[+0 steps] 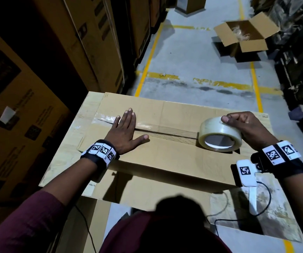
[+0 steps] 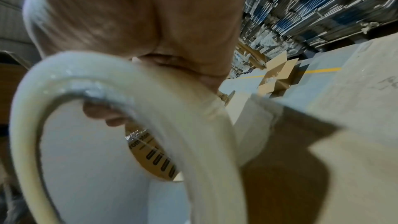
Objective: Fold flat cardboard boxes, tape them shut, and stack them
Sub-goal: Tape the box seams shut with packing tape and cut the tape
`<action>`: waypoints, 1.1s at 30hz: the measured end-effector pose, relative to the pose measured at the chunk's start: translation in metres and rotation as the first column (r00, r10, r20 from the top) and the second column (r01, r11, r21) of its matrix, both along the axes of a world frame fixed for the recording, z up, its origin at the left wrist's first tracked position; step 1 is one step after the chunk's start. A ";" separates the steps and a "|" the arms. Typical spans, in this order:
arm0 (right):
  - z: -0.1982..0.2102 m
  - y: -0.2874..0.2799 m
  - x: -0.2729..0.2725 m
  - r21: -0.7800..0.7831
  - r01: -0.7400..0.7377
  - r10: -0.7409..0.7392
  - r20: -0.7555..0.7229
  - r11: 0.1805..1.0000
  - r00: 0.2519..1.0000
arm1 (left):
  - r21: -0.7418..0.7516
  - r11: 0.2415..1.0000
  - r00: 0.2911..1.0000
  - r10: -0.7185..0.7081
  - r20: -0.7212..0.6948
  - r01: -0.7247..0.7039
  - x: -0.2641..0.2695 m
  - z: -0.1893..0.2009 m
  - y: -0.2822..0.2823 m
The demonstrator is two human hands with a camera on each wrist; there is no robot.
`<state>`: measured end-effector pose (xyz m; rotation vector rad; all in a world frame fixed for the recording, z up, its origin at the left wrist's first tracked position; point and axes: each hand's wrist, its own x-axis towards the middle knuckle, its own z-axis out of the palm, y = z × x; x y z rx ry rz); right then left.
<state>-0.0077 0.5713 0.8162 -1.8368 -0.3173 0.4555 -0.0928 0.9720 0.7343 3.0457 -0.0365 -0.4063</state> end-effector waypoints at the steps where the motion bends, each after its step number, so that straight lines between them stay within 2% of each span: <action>1: 0.003 -0.007 0.002 -0.005 0.020 -0.020 0.008 1.000 1.000 | -0.002 1.000 1.000 0.002 0.002 -0.002 0.000 -0.001 -0.001; 8: 0.028 -0.071 0.011 -0.215 0.032 -0.016 0.073 0.976 0.997 | -0.010 1.000 1.000 -0.002 0.011 0.002 0.001 -0.003 0.000; 16: 0.016 -0.078 0.021 -0.474 0.004 0.062 0.123 0.881 0.990 | -0.028 0.999 1.000 0.015 0.014 -0.015 -0.003 0.002 -0.004; 24: -0.008 -0.081 0.026 -0.561 -0.028 0.131 0.144 0.827 0.981 | -0.023 1.000 0.999 -0.001 0.049 0.002 -0.005 0.002 -0.003; 29: -0.019 -0.079 0.028 -0.602 0.010 0.112 0.165 0.799 0.980 | -0.046 0.999 0.999 0.006 0.054 -0.004 -0.006 0.004 -0.004; 33: -0.027 -0.082 0.030 -0.589 0.047 0.092 0.204 0.807 0.975 | -0.041 0.999 0.998 -0.007 0.060 0.010 -0.006 0.007 -0.011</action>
